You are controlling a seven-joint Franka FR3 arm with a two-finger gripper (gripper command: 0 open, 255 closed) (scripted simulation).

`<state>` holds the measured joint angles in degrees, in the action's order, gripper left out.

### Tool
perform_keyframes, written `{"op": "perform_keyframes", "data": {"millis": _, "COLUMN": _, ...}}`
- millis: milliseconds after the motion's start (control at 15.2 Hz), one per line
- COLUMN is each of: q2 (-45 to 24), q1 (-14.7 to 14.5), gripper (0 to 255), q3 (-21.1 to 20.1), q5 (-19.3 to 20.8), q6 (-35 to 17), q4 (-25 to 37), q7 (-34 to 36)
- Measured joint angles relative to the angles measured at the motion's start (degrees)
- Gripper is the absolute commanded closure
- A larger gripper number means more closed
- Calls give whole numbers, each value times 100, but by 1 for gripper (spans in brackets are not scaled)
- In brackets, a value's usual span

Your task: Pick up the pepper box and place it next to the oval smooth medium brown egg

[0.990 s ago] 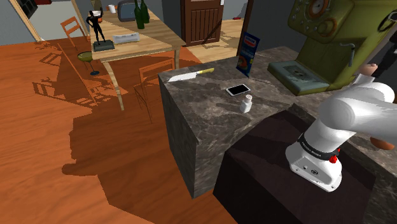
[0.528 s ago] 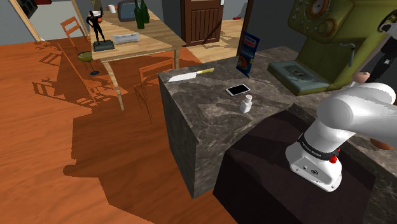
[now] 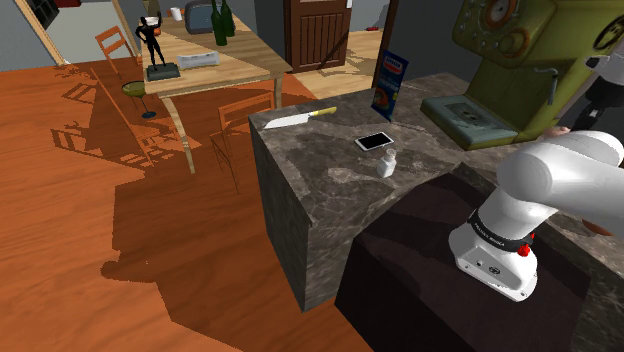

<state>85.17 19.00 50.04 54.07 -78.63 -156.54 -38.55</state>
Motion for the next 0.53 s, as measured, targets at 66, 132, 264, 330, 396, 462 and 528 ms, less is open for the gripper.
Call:
{"op": "perform_keyframes", "data": {"millis": 66, "q2": 28, "q1": 35, "gripper": 255, "q3": 82, "q5": 75, "q6": -48, "q4": -80, "q7": 10}}
{"op": "perform_keyframes", "data": {"millis": 132, "q2": 34, "q1": 45, "gripper": 255, "q3": 149, "q5": 136, "q6": -88, "q4": -121, "q7": 18}}
{"op": "perform_keyframes", "data": {"millis": 264, "q2": 49, "q1": 65, "gripper": 255, "q3": 193, "q5": 179, "q6": -112, "q4": -161, "q7": 19}}
{"op": "perform_keyframes", "data": {"millis": 330, "q2": 52, "q1": 70, "gripper": 255, "q3": 199, "q5": 185, "q6": -115, "q4": -169, "q7": 20}}
{"op": "perform_keyframes", "data": {"millis": 396, "q2": 55, "q1": 73, "gripper": 255, "q3": 203, "q5": 189, "q6": -117, "q4": -173, "q7": 20}}
{"op": "perform_keyframes", "data": {"millis": 462, "q2": 55, "q1": 74, "gripper": 255, "q3": 205, "q5": 191, "q6": -118, "q4": -175, "q7": 19}}
{"op": "perform_keyframes", "data": {"millis": 528, "q2": 56, "q1": 74, "gripper": 255, "q3": 206, "q5": 192, "q6": -118, "q4": -176, "q7": 19}}
